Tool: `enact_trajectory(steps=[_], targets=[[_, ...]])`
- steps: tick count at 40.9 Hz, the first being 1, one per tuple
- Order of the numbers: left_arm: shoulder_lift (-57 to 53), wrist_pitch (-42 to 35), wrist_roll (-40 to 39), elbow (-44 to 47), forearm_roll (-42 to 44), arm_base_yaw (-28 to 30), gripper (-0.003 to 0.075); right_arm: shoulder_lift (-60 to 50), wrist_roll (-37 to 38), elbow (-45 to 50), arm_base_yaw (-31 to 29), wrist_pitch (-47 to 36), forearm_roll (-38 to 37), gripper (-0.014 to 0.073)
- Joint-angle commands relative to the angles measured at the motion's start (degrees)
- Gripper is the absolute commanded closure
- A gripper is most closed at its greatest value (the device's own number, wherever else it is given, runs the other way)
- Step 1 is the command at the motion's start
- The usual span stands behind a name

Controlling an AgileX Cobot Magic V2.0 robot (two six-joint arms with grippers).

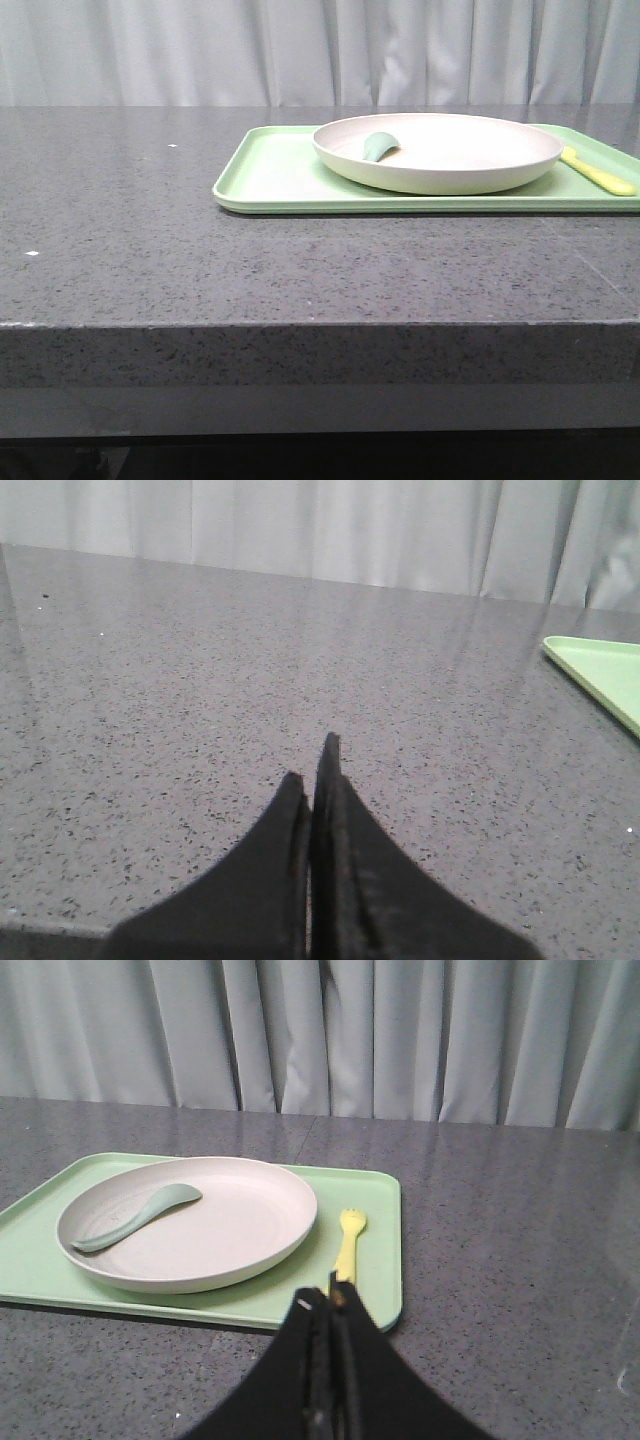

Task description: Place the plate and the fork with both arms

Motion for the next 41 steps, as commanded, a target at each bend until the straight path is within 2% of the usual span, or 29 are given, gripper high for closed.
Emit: enact_trajectory(steps=[1,6,16,27,41], targets=[[-1.32,-4.72,0.03,0.02,-0.16,0.12,0.0739,0.67,-0.66,2.81,-0.01,-10.51,-0.97,0.0661],[-1.32,-4.72,0.03,0.02,-0.16,0.12,0.0739,0.45,-0.66,9.47,-0.37,-16.68,-0.97,0.0661],[-1.32,-4.72,0.03,0.02,-0.16,0.12,0.0739,-2.57,-0.66,18.11,-5.55,-16.77,-0.97,0.0661],[-1.21,-4.72,0.03,0.02,-0.16,0.12,0.0739,-7.58,-0.66,17.97,-6.64,-7.81,-0.97,0.0661],[-1.21,-4.72,0.03,0.02,-0.16,0.12,0.0739,-7.45,-0.66,17.97,-6.64,-7.25,-0.97,0.0661]])
